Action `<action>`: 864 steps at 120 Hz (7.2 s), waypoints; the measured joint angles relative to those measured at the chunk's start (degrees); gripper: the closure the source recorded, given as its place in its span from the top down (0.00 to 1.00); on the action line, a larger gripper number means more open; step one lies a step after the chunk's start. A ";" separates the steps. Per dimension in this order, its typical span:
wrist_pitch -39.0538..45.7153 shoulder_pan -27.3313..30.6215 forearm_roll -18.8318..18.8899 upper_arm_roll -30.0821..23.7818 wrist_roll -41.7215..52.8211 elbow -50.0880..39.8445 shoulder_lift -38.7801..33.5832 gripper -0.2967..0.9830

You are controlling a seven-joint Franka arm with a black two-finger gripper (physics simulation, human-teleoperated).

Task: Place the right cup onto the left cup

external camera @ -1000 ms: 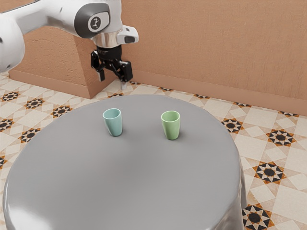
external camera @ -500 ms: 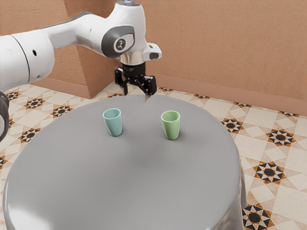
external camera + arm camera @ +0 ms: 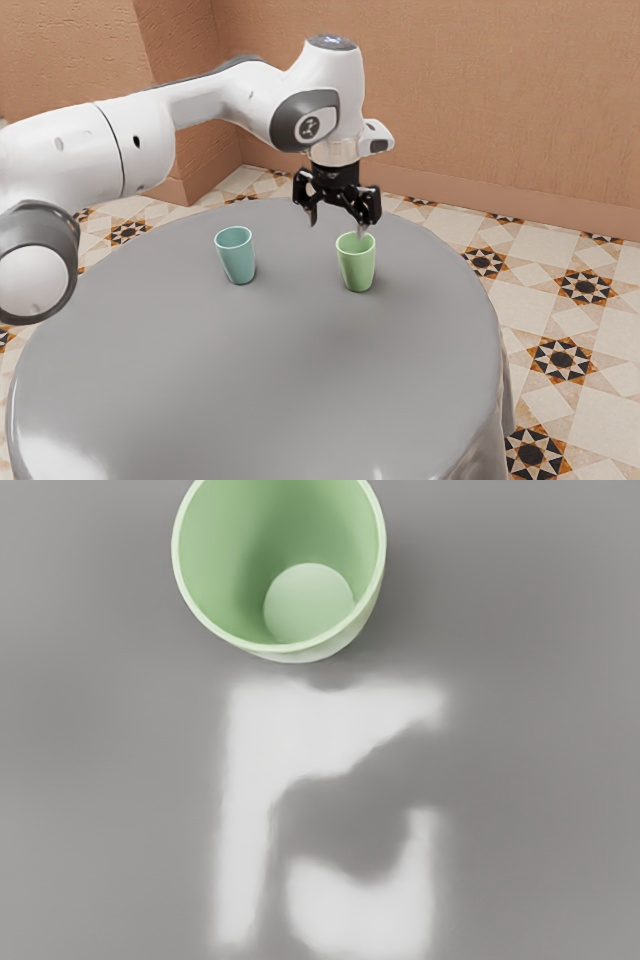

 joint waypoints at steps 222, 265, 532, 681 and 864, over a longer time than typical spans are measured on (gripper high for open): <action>8.54 -0.64 7.95 -2.40 2.30 20.77 22.75 0.77; 8.91 -1.07 9.99 -4.53 2.75 22.43 24.27 0.72; 3.13 -0.24 -0.66 8.31 2.74 -8.74 -11.76 0.16; 5.30 2.73 -2.98 18.36 8.29 -10.48 -10.24 0.15; 9.80 4.64 -7.14 18.46 19.39 -3.70 0.25 0.15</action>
